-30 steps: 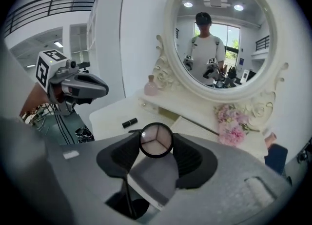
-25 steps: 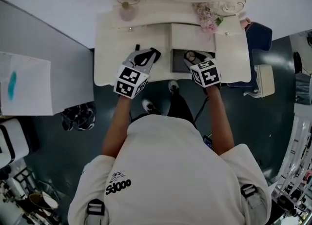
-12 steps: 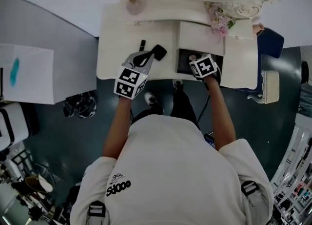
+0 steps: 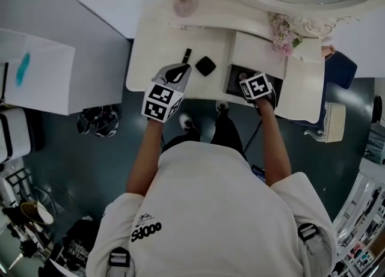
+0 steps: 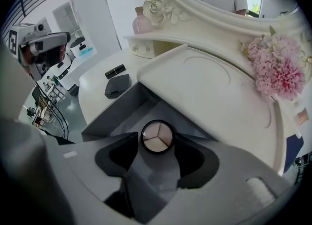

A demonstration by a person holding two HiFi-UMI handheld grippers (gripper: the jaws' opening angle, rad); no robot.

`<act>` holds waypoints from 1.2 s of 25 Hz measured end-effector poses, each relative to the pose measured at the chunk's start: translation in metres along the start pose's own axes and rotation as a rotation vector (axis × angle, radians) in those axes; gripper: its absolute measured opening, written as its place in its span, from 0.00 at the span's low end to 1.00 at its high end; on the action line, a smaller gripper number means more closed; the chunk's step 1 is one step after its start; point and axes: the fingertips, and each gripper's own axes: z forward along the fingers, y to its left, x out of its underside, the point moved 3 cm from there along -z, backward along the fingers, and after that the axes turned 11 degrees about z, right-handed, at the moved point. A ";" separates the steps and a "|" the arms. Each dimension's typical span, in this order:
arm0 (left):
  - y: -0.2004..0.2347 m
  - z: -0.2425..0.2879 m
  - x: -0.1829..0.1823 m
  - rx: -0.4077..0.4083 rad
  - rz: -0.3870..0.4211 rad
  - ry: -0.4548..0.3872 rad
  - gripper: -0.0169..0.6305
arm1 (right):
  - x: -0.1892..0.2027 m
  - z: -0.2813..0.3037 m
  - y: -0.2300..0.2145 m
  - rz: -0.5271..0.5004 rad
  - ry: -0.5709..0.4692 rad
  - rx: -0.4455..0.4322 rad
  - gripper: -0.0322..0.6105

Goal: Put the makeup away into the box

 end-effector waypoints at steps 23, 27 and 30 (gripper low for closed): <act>0.027 -0.083 0.026 -0.135 -0.038 -0.081 0.06 | -0.080 -0.038 0.136 -0.303 -0.112 -0.145 0.60; 0.036 -0.094 0.041 -0.161 -0.068 -0.069 0.06 | -0.084 -0.004 0.148 -0.319 -0.015 -0.156 0.60; 0.044 -0.097 0.049 -0.167 -0.086 -0.062 0.06 | -0.088 0.020 0.148 -0.314 0.054 -0.130 0.60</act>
